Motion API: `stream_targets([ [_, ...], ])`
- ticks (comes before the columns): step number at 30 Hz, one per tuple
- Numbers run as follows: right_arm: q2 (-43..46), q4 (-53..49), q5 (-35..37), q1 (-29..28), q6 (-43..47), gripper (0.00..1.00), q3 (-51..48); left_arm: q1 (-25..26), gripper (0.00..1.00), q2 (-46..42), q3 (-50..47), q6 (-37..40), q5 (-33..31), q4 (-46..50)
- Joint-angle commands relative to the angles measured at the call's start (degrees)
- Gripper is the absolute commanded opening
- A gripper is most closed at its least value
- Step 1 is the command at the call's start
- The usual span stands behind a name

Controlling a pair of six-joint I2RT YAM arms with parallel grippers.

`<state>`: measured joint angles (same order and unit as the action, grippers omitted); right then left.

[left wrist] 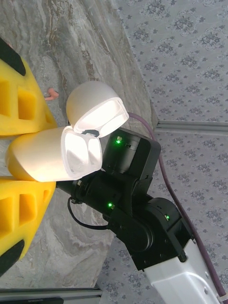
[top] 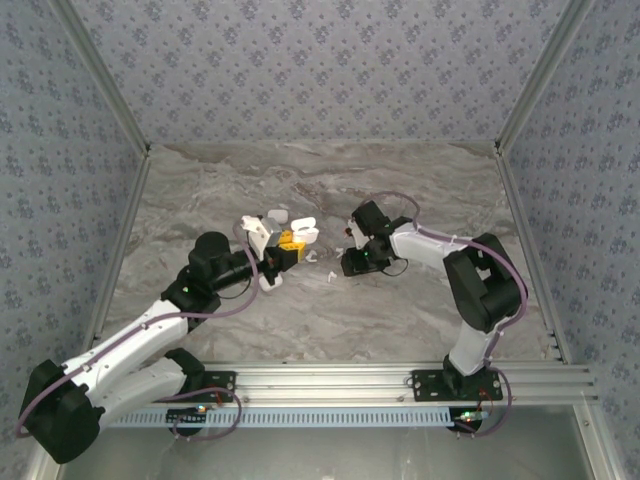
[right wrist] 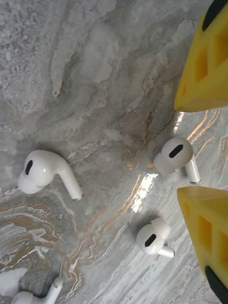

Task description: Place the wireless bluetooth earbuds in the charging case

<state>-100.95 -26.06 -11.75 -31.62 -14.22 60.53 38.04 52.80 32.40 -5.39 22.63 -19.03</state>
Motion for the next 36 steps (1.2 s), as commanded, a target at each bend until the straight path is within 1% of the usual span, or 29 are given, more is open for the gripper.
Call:
stream_targets([
  [1, -1.6, 0.0, 0.3, -0.4, -1.0, 0.45, 1.6, 0.5, 0.0, -1.2, 0.2, 0.6, -0.6, -0.1],
  [6, -3.1, -0.5, 0.3, -1.0, -0.8, 0.39, 2.6, 0.5, 0.0, -1.3, 0.2, 0.7, -0.7, 0.3],
  [12, -3.1, -0.7, 0.0, -1.3, -0.2, 0.27, 2.7, 0.4, 0.0, -1.4, 0.2, 0.7, -1.0, 0.7],
  [17, 0.2, -1.6, 1.6, -1.3, 1.7, 0.25, 2.7, 0.5, 0.0, -1.2, 0.2, 0.7, -1.1, 0.6],
  [23, 7.8, -3.5, 3.8, -1.3, 6.7, 0.25, 2.5, 0.5, 0.0, -0.3, -0.3, -0.5, -0.8, -1.4],
  [27, 15.2, -4.4, 5.1, -1.1, 12.4, 0.24, 2.4, 0.5, 0.0, 1.5, -0.7, -2.9, 0.7, -4.7],
  [31, 23.8, -2.8, 4.0, -1.2, 19.1, 0.24, 2.5, 0.5, 0.0, 4.1, -0.5, -4.8, 3.6, -7.7],
  [36, 31.1, 0.0, 2.5, -2.8, 27.3, 0.24, 3.5, 0.5, 0.0, 7.2, 0.6, -6.1, 6.7, -10.0],
])
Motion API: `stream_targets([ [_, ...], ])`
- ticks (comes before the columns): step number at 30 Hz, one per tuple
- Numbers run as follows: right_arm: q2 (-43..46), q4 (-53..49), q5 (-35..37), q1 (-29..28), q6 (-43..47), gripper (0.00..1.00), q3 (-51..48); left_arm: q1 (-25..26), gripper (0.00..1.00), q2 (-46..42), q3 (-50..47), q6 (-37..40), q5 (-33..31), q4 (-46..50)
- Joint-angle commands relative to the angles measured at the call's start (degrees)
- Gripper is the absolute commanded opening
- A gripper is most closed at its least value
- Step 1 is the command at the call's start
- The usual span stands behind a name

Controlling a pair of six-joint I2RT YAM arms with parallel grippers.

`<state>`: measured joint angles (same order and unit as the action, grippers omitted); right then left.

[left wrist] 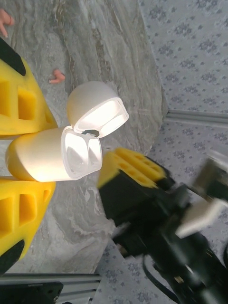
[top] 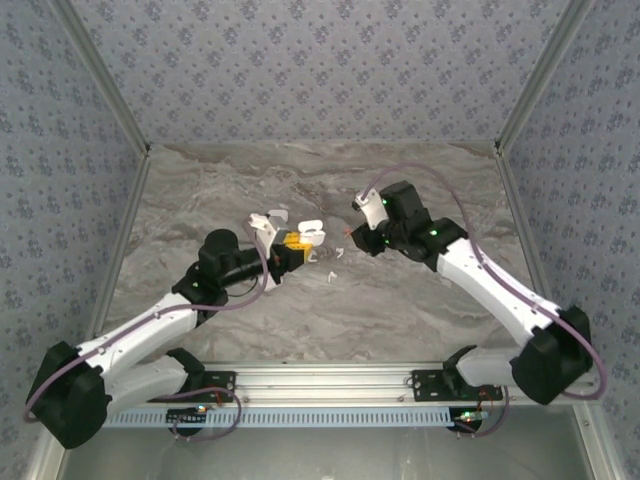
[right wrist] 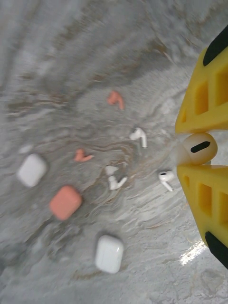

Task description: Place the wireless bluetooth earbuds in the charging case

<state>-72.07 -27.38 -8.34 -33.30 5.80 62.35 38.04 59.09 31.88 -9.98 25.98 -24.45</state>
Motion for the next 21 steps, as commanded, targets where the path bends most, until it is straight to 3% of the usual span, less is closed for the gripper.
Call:
stream_targets([
  [1, 3.2, 1.9, -0.5, -1.8, 8.9, 0.25, 2.0, 0.5, 0.0, 1.5, 1.5, -1.7, 4.1, -4.9],
  [10, 7.5, 6.9, -0.5, -6.2, 16.1, 0.25, 3.5, 0.8, 0.0, 4.1, 3.3, -2.6, 8.2, -5.5],
  [21, 5.8, 8.2, -1.3, -8.8, 17.6, 0.26, 3.2, 1.6, 0.0, 4.1, 3.9, -2.5, 8.9, -5.1],
])
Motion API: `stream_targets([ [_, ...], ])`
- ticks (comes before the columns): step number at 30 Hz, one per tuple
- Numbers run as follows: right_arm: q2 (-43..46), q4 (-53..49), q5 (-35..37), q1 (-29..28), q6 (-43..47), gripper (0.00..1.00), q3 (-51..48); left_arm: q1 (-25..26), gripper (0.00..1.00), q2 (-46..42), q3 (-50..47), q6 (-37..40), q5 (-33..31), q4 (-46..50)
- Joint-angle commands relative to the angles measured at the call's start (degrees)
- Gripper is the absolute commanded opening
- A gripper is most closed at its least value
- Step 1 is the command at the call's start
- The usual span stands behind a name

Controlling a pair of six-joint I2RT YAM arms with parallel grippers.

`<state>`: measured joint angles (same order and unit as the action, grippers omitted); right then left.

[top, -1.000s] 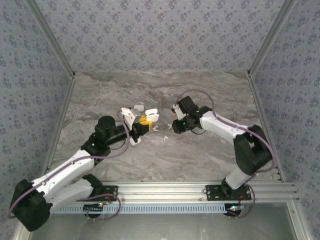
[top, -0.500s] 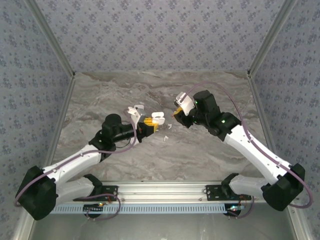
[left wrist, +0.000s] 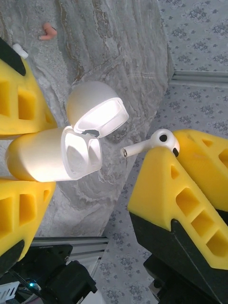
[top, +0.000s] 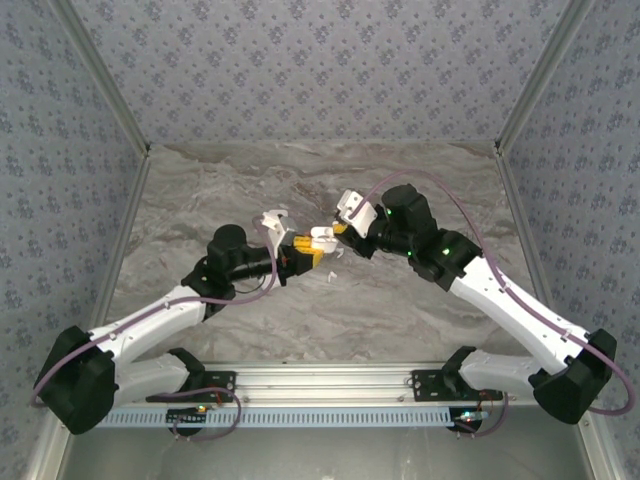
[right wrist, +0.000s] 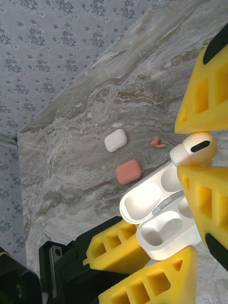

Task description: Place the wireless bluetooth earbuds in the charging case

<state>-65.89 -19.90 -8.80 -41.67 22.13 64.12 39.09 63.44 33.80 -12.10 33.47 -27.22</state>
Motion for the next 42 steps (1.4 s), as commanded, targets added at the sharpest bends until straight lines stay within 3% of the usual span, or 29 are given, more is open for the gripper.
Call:
stream_targets([
  [1, -0.5, 0.4, -1.1, -0.5, 1.3, 0.25, 1.4, 0.5, 0.0, -0.2, 2.0, -0.4, 1.4, -2.2],
  [28, -0.3, -3.1, -6.3, -0.7, 1.6, 0.27, -1.8, 0.8, 0.0, 0.0, 2.0, 0.1, 0.5, -1.7],
  [34, -2.2, -4.3, -11.6, 0.4, -1.0, 0.33, 0.3, 1.0, 0.0, 0.1, 2.1, 0.3, 0.9, -2.0],
  [42, -0.1, -3.9, -14.8, 5.3, -7.1, 0.51, 3.5, 1.2, 0.0, -0.2, 1.8, 0.8, -1.2, -1.9],
])
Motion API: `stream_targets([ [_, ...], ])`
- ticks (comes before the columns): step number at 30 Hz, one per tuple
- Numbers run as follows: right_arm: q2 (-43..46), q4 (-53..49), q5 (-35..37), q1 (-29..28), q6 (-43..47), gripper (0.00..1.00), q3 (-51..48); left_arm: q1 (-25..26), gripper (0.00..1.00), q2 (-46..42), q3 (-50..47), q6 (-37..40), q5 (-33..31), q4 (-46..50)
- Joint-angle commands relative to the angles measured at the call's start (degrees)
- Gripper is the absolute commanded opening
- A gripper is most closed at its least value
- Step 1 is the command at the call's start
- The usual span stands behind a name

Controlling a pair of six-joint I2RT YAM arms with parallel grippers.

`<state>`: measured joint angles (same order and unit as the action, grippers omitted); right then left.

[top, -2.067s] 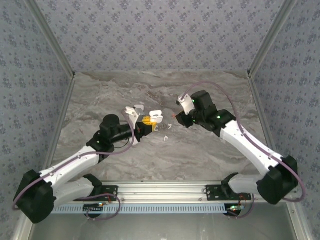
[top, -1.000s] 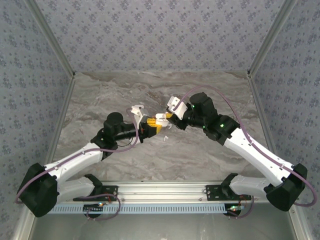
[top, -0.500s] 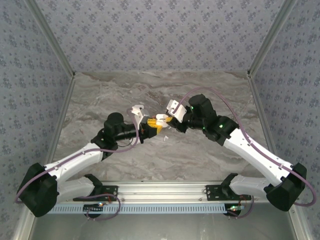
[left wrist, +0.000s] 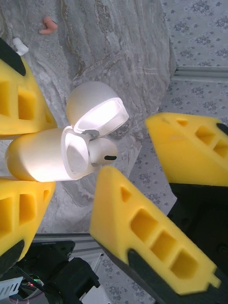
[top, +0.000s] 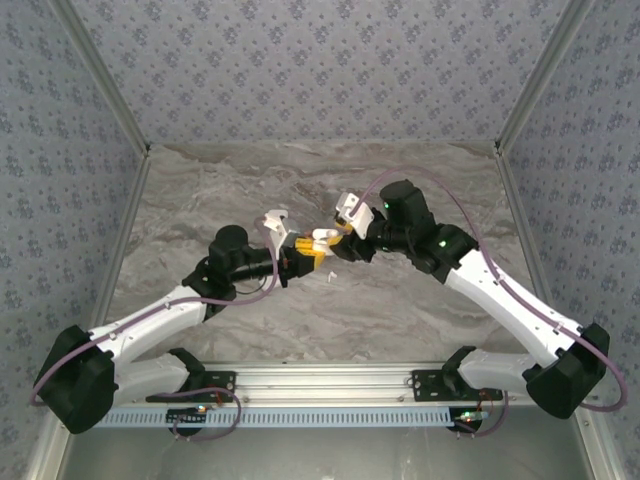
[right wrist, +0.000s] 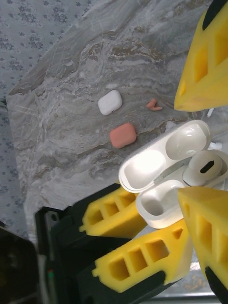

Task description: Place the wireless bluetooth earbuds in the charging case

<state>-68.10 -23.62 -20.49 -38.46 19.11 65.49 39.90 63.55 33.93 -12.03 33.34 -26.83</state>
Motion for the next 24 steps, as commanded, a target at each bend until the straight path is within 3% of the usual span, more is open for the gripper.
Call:
stream_targets([
  [1, 3.0, 1.2, -3.7, 3.3, -6.0, 0.55, 1.7, 0.4, 0.0, -0.5, 1.5, 0.9, -2.2, -2.2],
  [5, 5.3, 4.3, -4.3, 8.4, -12.9, 0.64, -0.9, 0.4, 0.0, -1.9, 0.1, 1.8, -8.4, -1.6],
  [10, 3.9, 4.4, -3.3, 12.0, -18.8, 0.64, -5.1, 0.4, 0.0, -5.0, -1.6, 3.3, -15.9, 0.8],
  [18, -5.4, 8.4, -2.7, 11.0, -23.6, 0.62, -13.2, 0.4, 0.0, -13.2, -3.3, 6.3, -22.5, 6.6],
  [24, -15.8, 12.6, -3.9, 8.0, -23.4, 0.59, -14.6, 0.4, 0.0, -16.7, -3.4, 7.0, -23.7, 8.8],
])
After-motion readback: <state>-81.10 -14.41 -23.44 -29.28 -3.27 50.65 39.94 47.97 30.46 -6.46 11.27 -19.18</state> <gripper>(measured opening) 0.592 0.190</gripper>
